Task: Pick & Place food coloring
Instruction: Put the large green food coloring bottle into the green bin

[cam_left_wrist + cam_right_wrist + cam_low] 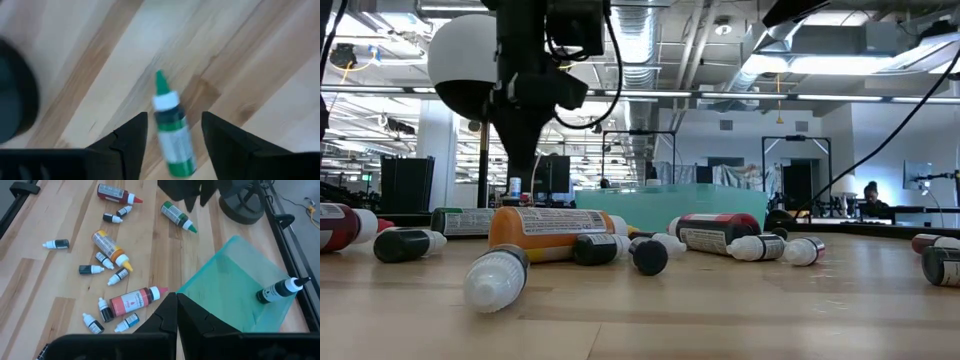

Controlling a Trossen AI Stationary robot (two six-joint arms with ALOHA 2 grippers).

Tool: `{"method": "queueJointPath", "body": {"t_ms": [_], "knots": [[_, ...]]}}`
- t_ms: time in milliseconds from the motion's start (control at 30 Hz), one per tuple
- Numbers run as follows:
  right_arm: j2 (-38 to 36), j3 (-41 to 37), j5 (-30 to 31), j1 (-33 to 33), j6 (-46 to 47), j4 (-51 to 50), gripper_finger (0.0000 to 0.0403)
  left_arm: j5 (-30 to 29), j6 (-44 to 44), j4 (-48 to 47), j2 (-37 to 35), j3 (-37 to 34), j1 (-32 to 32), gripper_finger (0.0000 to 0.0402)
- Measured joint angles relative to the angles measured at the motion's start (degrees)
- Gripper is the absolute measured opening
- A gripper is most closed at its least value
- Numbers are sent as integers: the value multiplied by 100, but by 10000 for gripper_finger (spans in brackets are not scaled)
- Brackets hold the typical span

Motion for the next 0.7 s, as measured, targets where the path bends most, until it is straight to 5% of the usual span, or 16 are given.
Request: {"method": "queueJointPath", "body": {"t_ms": [267, 700], "knots": [[2, 0, 0, 0, -2, 21, 0, 238, 80, 375, 0, -116, 247, 235], [2, 0, -2, 0, 42, 21, 0, 544, 223, 296, 0, -116, 420, 241]]}}
